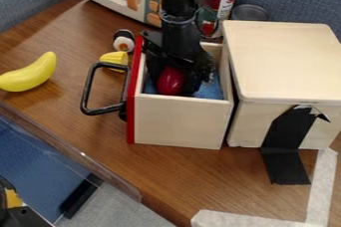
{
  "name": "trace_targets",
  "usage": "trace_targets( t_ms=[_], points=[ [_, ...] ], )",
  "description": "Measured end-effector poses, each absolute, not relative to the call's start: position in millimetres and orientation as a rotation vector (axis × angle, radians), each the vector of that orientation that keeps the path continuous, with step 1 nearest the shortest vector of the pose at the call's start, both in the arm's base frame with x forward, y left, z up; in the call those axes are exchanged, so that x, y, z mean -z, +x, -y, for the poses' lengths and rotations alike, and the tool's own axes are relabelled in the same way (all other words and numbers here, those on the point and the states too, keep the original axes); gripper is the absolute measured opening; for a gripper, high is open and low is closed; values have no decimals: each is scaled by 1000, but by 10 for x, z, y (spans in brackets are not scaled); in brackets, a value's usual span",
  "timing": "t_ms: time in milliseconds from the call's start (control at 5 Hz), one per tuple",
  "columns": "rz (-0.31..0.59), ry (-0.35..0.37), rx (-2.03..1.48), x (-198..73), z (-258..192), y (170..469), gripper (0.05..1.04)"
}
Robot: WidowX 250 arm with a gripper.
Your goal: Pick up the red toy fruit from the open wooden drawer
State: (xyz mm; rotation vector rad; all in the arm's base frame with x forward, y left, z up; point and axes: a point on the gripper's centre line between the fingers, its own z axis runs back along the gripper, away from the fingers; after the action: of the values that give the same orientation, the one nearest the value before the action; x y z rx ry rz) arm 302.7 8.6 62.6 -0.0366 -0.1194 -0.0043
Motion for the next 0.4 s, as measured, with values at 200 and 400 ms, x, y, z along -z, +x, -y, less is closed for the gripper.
trace_targets(
  t_ms=[200, 400],
  points=[
    [164, -163, -33, -1056, -239, 3063, 810],
    [167, -264, -93, -1380, -477, 3091, 810]
  ],
)
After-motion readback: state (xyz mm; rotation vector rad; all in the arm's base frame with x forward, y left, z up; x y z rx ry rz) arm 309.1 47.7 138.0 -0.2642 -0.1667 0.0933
